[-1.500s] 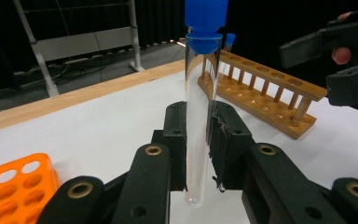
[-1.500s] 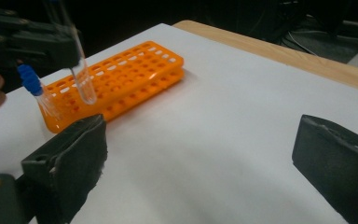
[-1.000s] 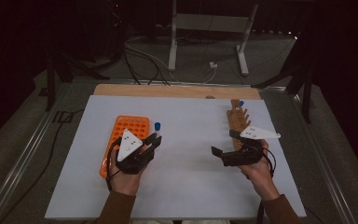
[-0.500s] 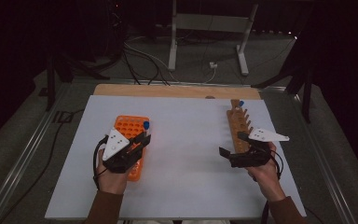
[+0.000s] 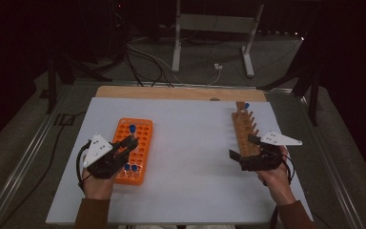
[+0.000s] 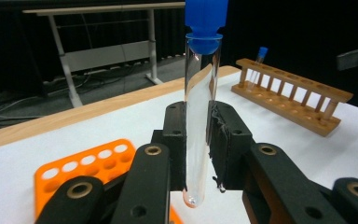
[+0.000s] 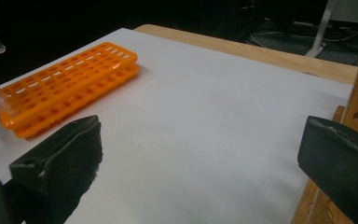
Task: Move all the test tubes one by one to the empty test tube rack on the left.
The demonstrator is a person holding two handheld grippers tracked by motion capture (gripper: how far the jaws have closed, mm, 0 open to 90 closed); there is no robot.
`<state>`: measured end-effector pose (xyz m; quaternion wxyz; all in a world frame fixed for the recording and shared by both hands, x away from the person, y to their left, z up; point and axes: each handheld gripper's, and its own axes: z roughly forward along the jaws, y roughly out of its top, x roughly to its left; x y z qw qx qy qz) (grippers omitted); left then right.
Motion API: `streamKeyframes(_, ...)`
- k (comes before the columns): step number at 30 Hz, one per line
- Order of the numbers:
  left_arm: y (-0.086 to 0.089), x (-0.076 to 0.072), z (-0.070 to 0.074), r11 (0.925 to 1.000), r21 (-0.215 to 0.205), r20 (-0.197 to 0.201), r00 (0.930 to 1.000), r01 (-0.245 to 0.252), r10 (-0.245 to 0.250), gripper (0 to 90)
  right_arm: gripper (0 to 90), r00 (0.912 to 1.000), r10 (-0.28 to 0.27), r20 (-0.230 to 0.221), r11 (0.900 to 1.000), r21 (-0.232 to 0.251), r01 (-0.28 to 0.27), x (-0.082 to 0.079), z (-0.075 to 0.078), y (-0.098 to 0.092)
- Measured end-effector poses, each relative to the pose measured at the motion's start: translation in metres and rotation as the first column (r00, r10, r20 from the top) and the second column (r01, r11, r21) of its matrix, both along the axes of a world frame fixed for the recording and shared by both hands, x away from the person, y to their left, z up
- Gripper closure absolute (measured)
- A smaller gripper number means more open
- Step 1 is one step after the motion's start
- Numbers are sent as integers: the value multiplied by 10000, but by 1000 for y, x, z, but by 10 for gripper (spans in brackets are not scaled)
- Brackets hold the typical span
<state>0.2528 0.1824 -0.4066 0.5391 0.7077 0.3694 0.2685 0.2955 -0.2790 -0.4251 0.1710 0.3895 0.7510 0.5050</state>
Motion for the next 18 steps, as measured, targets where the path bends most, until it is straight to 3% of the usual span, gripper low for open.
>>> streamKeyframes(11,24,-5,-13,9976,-123,-152,9975,-688,686,782,0,9999,-79,80,9999,96,78,-1,1,-4)
streamKeyframes(18,36,-7,-25,9968,-170,-393,9962,-786,779,782,0,9999,-87,90,9998,169,86,-2,2,-7)
